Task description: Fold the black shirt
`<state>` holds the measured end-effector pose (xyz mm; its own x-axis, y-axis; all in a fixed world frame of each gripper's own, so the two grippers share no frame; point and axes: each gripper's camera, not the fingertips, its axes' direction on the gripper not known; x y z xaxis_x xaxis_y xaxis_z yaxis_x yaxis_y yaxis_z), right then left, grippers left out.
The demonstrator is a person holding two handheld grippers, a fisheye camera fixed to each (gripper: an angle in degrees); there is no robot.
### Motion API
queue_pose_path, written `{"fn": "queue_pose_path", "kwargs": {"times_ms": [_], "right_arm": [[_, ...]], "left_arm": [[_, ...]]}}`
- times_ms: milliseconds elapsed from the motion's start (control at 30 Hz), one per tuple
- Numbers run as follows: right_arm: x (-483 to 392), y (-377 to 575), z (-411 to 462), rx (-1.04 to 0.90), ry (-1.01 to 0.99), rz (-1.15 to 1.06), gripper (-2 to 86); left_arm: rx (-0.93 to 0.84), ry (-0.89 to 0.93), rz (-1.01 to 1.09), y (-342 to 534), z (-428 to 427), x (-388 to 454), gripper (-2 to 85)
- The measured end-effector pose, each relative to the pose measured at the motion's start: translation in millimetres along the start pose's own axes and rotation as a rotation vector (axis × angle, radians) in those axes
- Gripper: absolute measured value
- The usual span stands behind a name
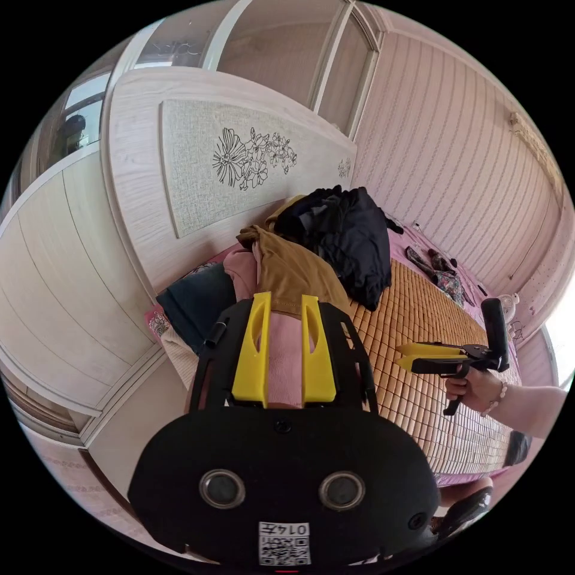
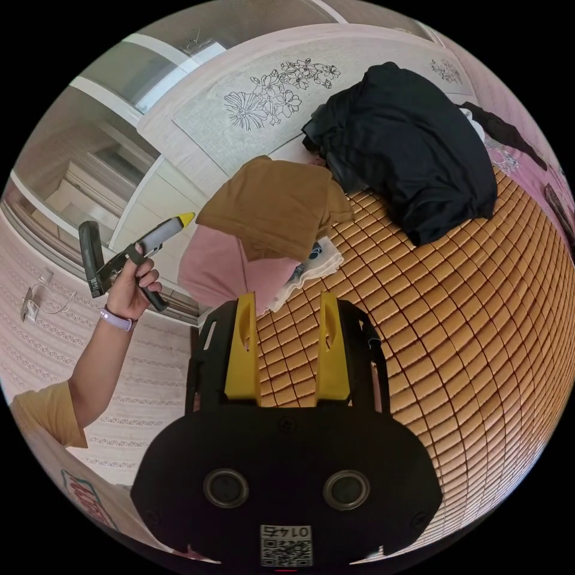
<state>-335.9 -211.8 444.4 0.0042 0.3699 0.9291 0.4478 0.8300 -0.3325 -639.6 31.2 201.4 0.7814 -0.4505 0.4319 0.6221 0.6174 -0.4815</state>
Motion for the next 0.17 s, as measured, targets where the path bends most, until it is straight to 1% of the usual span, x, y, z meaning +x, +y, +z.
{"fn": "queue_pose_path", "kwargs": {"times_ms": [67, 167], "right_arm": [[11, -20, 20, 0.047, -0.049, 0.069, 11.4], [41, -41, 45, 0.09, -0.155, 0.261, 7.2]], "left_arm": [[-0.054, -0.005, -0.006, -12, 7, -3, 5.6], [-0.087, -0.029, 0.008, -25, 0, -3, 6.1]]}}
